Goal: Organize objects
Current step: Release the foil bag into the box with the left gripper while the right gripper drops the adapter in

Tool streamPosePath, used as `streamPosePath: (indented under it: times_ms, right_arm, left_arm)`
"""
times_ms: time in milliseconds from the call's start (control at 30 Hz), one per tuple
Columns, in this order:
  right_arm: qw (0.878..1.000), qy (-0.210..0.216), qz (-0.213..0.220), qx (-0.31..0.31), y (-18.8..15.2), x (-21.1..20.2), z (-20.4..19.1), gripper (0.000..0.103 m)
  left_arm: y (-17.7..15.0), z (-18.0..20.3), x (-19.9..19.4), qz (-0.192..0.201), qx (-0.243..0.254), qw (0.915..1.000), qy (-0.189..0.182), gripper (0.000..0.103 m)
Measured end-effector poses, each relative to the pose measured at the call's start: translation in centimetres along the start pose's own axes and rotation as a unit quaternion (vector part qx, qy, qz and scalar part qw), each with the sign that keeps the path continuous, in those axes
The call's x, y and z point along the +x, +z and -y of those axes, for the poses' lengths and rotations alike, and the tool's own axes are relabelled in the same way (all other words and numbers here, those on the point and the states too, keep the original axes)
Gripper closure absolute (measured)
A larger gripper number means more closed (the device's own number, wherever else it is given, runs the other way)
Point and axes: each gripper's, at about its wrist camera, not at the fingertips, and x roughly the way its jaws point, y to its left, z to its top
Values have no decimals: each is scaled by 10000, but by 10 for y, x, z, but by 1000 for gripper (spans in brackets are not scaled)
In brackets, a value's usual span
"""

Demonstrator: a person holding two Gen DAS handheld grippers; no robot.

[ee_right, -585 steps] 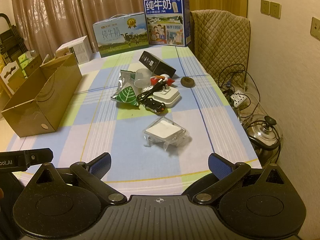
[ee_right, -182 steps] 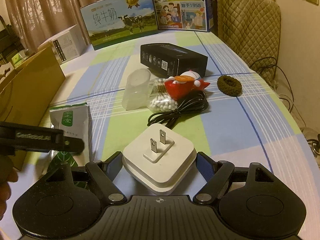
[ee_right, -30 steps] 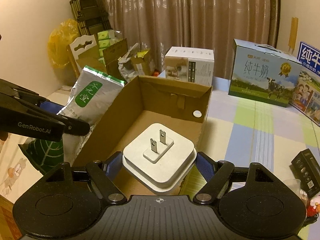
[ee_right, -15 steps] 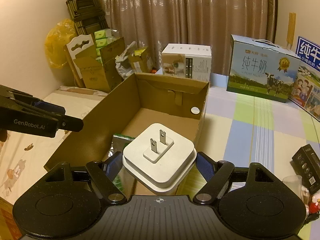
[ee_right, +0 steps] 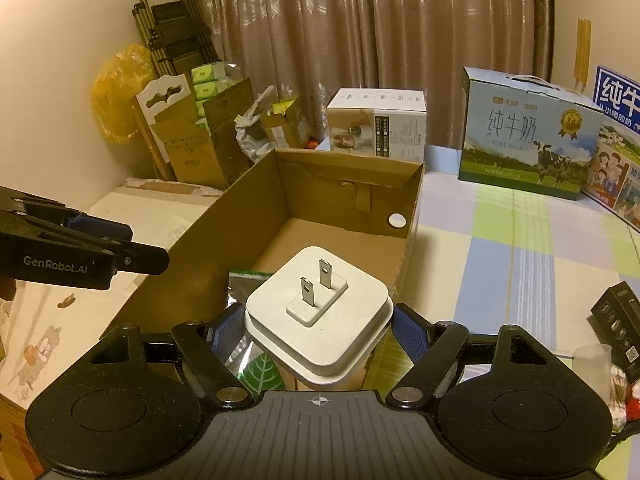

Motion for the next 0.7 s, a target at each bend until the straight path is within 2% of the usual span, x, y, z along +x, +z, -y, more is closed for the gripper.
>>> streamPosePath:
  times_ms: [100,233,300,467,700]
  right_arm:
    - [9999,112,86,60,1,1,0,27]
    - [9995,183,234,76,0,-1,3,19]
    - [9996,149,229,110,-2,-2,6,18]
    - [9993,71,226,284,-14,-13,17,18]
    - [9983,-32,162,552,-27,-39,33,18]
  left_arm:
    - [-1,-1,1,0,-29,10000,16,55]
    - [-3,-3,1,14,-112,9999,31,50]
    - [-5,-3,-1,35,-127,9999,38,46]
    - [-10,3,-6,76,-183,9998,29,45]
    - [-22,17,-23,192,-340,9992,9,38]
